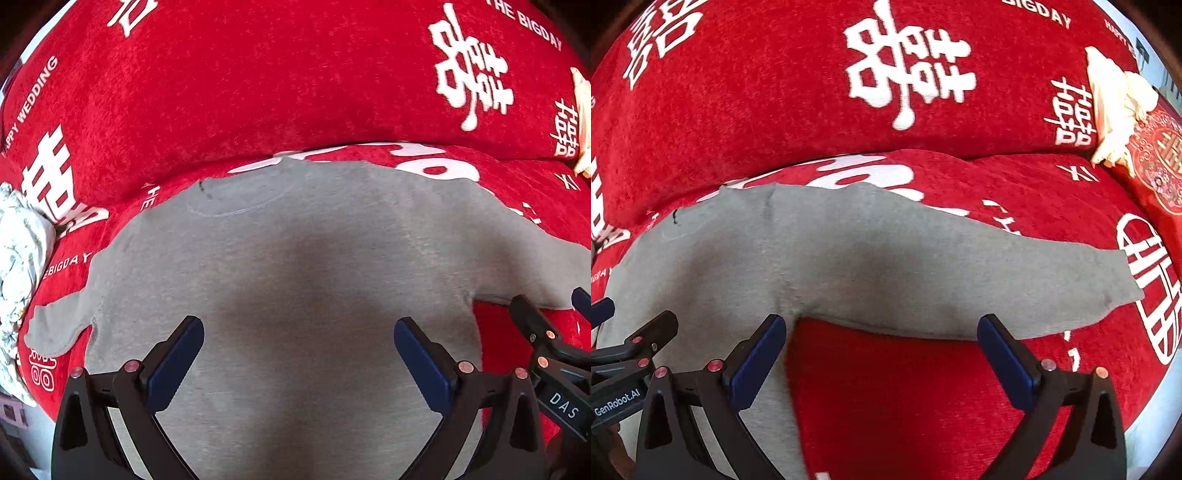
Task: Fold small clothes
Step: 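Move the right tool along the sweater toward the sleeve cuff, then close the right tool on the sleeve cuff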
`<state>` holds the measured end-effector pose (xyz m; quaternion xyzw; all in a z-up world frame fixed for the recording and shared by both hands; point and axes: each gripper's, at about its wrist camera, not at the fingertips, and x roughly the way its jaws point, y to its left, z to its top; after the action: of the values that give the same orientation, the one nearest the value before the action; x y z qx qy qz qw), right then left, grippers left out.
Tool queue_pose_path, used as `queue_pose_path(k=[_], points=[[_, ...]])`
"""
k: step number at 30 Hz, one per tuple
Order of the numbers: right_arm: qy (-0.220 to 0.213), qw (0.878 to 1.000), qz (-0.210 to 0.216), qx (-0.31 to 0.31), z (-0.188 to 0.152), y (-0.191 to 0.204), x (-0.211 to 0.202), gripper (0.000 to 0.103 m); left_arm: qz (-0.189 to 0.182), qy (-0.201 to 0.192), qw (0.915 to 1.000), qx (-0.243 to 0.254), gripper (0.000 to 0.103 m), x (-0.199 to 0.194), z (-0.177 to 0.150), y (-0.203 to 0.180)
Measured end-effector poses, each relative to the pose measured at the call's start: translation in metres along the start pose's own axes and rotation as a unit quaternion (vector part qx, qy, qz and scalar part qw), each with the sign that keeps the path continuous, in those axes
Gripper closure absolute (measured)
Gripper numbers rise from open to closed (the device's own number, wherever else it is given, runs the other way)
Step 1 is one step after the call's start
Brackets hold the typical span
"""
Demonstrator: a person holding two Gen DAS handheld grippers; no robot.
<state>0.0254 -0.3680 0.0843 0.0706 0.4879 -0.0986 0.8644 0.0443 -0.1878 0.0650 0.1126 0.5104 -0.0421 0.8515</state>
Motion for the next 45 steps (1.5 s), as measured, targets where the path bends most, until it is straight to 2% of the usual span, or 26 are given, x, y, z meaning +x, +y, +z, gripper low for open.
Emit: queue_pose_path(k=[24,36,41,45], points=[[-0.006,0.995,-0.029,0.091,-0.006,-0.121,0.002,0.000,-0.021,-0.019,0.9963,0.081,0.000,-0.016,0.012,-0.110],[-0.002,0.986,-0.051,0.157,-0.021,-0.194,0.011,0.000,-0.035,-0.028,0.9914,0.123,0.000,-0.026,0.017,-0.169],[-0.002,0.981,-0.070,0.179,-0.024,-0.225,0.018,0.000,-0.039,-0.028,0.9898,0.134,0.000,-0.027,0.018,-0.185],[-0.006,0.979,-0.069,0.191,-0.022,-0.243,0.027,0.000,-0.039,-0.024,0.9887,0.143,0.000,-0.025,0.017,-0.193]])
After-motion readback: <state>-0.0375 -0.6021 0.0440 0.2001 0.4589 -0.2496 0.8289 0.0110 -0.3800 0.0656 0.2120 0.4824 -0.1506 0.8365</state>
